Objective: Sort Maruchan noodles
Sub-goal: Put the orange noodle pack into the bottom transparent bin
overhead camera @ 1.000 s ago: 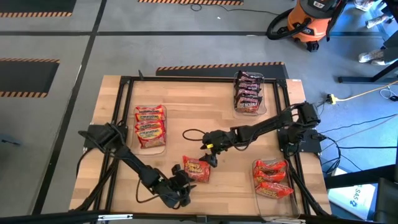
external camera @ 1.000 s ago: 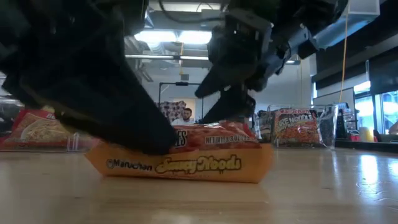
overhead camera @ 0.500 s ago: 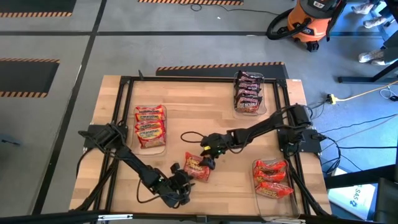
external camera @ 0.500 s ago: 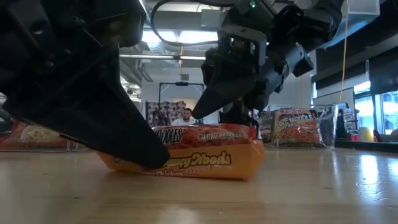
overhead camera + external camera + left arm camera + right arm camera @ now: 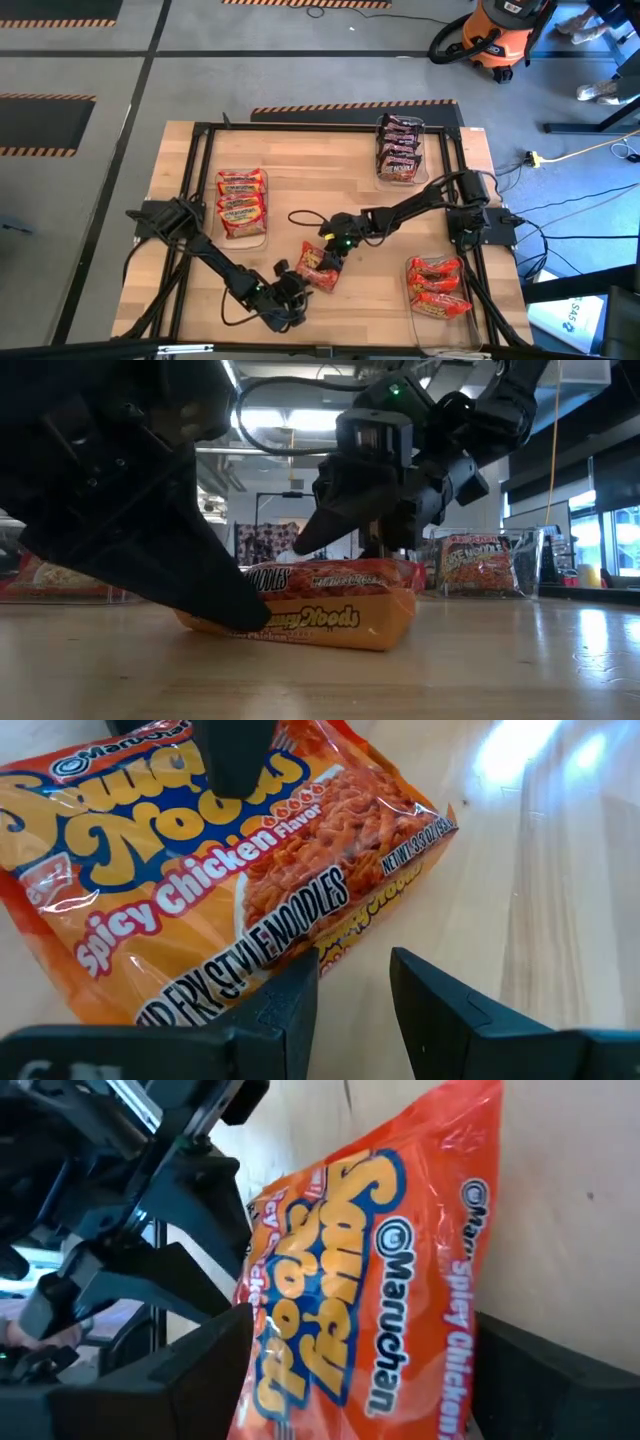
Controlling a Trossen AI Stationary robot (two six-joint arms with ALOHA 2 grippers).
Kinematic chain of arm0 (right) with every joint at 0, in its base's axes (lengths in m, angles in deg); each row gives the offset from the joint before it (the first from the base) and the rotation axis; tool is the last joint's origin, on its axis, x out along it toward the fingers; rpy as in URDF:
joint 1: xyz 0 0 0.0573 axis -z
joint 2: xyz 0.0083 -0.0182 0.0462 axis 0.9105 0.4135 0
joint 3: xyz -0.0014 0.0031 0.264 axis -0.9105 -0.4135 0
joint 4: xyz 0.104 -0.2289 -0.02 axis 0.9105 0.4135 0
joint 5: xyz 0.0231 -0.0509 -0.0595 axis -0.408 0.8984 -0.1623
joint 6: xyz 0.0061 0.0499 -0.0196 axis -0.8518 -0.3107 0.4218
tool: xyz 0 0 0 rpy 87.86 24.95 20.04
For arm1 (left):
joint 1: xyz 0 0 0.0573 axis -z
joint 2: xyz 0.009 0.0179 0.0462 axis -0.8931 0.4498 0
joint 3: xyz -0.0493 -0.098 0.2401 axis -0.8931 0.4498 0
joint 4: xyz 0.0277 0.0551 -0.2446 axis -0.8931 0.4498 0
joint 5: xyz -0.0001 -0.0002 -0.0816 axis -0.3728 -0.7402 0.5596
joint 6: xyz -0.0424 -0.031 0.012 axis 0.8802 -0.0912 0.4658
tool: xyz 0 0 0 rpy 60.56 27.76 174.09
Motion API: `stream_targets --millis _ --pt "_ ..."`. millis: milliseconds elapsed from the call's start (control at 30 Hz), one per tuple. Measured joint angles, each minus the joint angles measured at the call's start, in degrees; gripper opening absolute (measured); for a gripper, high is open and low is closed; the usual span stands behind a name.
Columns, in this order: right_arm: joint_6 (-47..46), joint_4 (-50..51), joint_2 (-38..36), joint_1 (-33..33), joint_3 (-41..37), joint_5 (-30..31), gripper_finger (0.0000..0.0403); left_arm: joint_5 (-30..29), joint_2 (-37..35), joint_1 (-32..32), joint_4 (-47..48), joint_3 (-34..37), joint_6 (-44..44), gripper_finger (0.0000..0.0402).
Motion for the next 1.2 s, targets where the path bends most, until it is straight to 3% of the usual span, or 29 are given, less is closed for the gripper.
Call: stream_targets --millis 500,933,1200 --pt "-0.84 1.53 2.23 -3.09 4.57 -3.17 0.0306 0.53 -0.02 -1.81 0.43 0.0 0.0 0.0121" --pt "1.11 0.29 2.12 -3.1 4.75 -2.6 0.0128 2.47 -0.21 -0.43 0.53 0.02 -0.5 0.0121" --pt "4.13 3.65 -1.91 -4.28 4.73 -2.46 0.0129 9.38 -4.83 3.45 1.16 0.09 0.46 0.0121"
